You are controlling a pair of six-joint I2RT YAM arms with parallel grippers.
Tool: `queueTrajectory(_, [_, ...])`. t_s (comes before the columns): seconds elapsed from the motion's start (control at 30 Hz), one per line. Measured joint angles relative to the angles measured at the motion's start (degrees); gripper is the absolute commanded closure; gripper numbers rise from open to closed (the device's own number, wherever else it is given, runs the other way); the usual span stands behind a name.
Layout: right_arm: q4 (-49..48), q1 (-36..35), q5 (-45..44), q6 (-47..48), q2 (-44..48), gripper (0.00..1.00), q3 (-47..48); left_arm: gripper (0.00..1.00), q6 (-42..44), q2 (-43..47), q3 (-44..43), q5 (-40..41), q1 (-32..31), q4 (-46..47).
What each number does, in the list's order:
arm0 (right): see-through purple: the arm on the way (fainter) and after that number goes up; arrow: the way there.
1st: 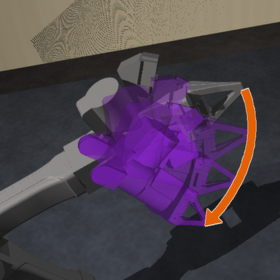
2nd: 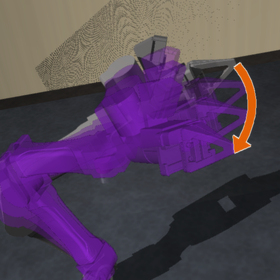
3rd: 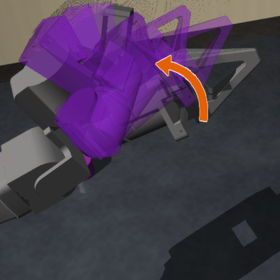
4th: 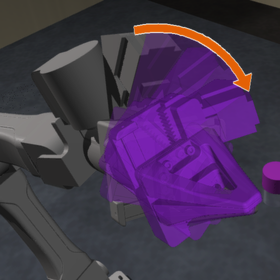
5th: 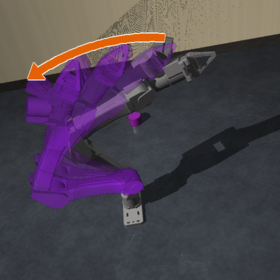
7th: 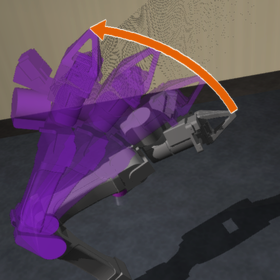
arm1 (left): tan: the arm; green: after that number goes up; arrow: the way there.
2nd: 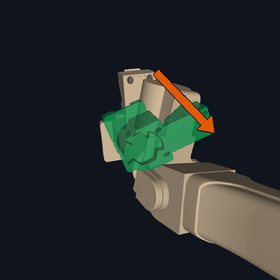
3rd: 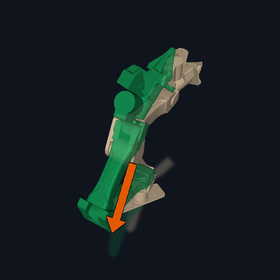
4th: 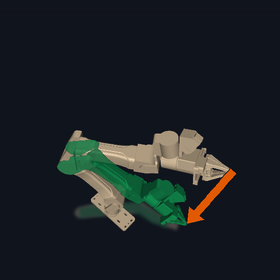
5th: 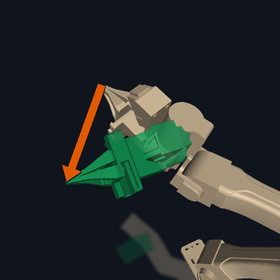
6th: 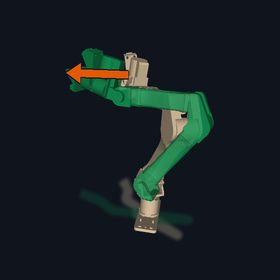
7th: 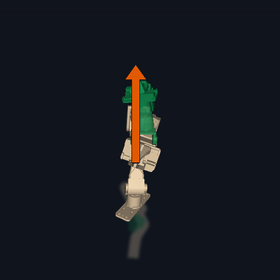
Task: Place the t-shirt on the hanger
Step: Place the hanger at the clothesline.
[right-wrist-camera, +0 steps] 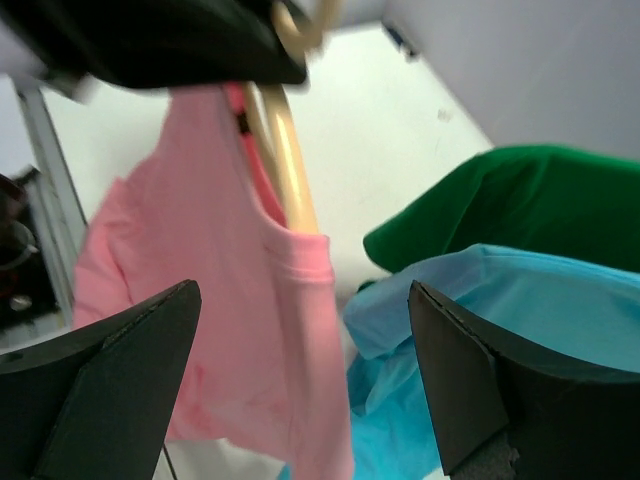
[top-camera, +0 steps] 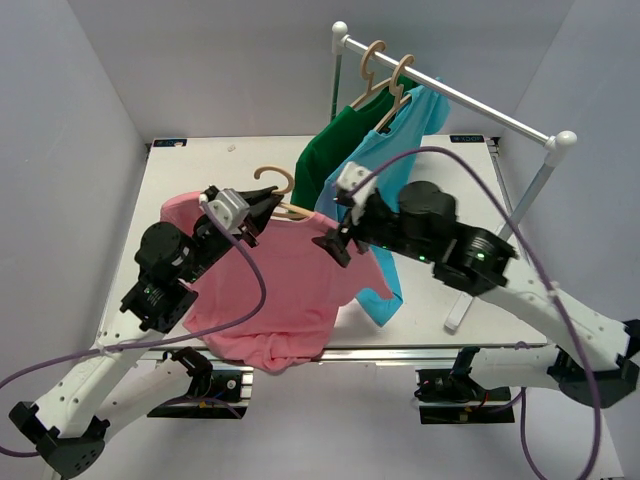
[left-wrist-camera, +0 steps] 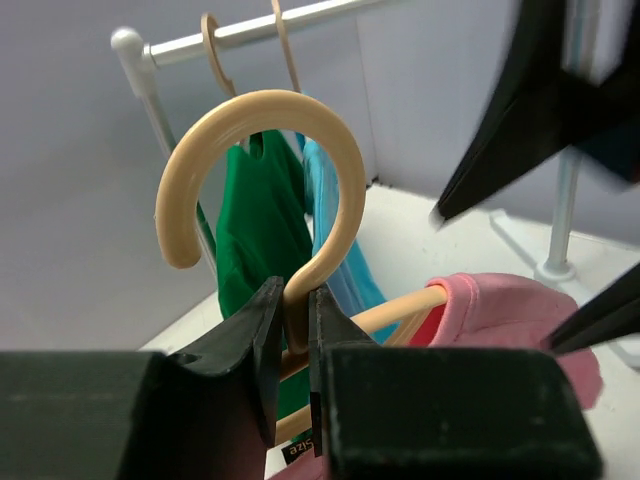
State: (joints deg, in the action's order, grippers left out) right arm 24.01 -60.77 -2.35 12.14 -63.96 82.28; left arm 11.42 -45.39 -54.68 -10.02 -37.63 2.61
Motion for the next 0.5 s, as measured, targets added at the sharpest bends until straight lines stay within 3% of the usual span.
queueTrajectory(0.13, [0.3, 0.0, 0.2, 0.3, -5.7, 0.14, -0.8, 1.00, -1.3, 2.4, 2.0, -0.9, 0.0, 2.7])
queueTrajectory(0.4, [-0.4, 0.0, 7.1, 0.3, -9.6, 0.67, -0.8, 1.00, -2.8, 2.6, 4.6, -3.1, 0.0, 5.2])
queueTrajectory(0.47, [-0.6, 0.1, 7.7, 0.2, -9.7, 0.71, -0.7, 1.00, -3.3, 2.4, 5.1, -3.8, 0.0, 5.5])
queueTrajectory(0.5, [-0.7, 0.2, 7.8, 0.2, -9.7, 0.91, -0.7, 1.00, -3.6, 2.4, 5.2, -4.3, 0.0, 5.7])
